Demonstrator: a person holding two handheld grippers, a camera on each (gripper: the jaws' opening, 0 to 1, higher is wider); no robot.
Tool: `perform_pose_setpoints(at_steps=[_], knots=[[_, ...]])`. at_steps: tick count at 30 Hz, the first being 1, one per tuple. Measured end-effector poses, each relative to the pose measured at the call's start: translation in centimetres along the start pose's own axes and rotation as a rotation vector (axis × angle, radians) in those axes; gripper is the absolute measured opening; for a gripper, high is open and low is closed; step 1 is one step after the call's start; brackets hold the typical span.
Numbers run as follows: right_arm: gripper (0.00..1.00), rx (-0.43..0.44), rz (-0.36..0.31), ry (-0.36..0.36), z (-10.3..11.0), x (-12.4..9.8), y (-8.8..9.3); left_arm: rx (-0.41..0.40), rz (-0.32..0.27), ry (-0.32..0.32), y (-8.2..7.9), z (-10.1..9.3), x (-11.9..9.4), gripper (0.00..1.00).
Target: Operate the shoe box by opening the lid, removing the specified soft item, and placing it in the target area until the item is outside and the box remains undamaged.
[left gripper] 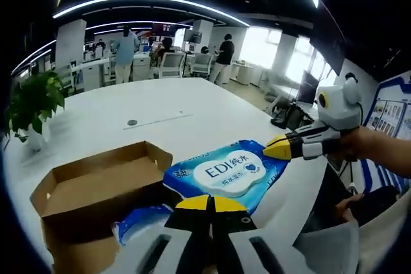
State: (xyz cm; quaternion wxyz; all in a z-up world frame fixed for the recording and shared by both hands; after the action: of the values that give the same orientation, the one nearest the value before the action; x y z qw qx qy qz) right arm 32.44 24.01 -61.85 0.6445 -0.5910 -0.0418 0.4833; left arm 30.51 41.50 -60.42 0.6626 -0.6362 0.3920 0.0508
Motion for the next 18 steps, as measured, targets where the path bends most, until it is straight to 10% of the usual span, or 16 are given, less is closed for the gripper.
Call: perform_pose_setpoints(at_steps=[18], knots=[[0.00, 0.051, 0.011, 0.035, -4.1, 0.5, 0.9, 0.008, 0.057, 0.041, -0.6, -0.9, 4.9, 0.00]])
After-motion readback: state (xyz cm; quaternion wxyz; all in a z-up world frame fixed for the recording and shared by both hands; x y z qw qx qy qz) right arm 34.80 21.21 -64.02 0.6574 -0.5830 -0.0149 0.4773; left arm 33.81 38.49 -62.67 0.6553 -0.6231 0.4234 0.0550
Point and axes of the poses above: the point that each gripper's makers call its tool centre point, and the gripper's own axes: x roughly forward along the fingers, z roughly to its left, y roughly out of its underside, the point moved 4 cm from there along -x, roughly backward along the fingers, and after that the axes turned 10 degrees about -y, right-handed, at the moved point
